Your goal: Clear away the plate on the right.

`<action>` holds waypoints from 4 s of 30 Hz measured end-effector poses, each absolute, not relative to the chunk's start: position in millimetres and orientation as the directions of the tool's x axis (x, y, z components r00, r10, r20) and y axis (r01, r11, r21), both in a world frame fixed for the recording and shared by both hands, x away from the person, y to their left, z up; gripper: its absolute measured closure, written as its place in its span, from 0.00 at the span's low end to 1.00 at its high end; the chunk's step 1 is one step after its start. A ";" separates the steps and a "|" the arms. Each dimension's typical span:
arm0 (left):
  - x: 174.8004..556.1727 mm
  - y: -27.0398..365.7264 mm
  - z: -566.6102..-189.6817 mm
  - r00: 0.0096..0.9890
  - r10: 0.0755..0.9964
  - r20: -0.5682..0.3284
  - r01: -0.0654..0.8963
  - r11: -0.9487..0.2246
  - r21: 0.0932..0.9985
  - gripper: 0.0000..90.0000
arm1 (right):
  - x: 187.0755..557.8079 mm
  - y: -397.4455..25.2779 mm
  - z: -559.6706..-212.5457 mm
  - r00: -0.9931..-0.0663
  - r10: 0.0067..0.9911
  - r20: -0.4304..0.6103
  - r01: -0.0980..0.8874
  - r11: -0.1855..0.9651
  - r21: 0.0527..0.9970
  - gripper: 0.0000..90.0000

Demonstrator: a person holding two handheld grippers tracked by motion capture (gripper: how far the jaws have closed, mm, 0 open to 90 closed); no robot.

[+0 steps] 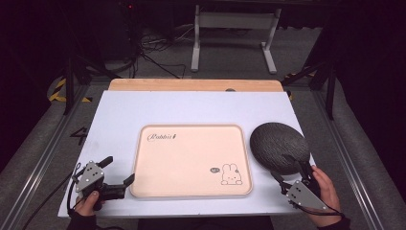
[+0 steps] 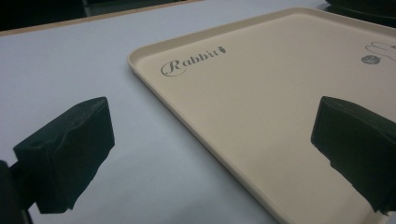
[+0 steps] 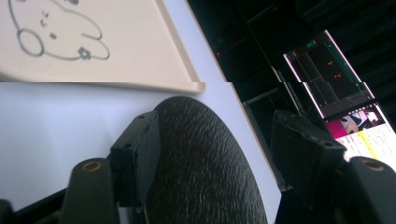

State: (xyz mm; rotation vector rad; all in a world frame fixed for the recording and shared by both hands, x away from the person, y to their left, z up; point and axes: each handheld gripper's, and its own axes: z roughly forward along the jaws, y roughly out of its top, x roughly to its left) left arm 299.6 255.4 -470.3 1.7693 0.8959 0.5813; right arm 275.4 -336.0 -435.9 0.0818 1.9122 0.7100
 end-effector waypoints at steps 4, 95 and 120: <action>301.1 255.2 -470.2 0.611 0.791 -0.029 0.307 -0.203 0.930 0.00 | 272.9 -336.0 -440.1 -0.451 0.304 -0.839 -0.245 0.862 0.444 0.41; 303.9 254.1 -469.8 0.618 0.785 -0.038 0.332 -0.217 0.918 0.00 | 300.5 -327.0 -486.4 -0.418 -0.081 -0.905 -0.095 0.994 -0.045 0.91; 304.1 253.9 -469.9 0.618 0.786 -0.034 0.331 -0.221 0.917 0.00 | 297.2 -333.7 -461.8 -0.435 0.026 -0.900 -0.031 0.999 0.044 0.95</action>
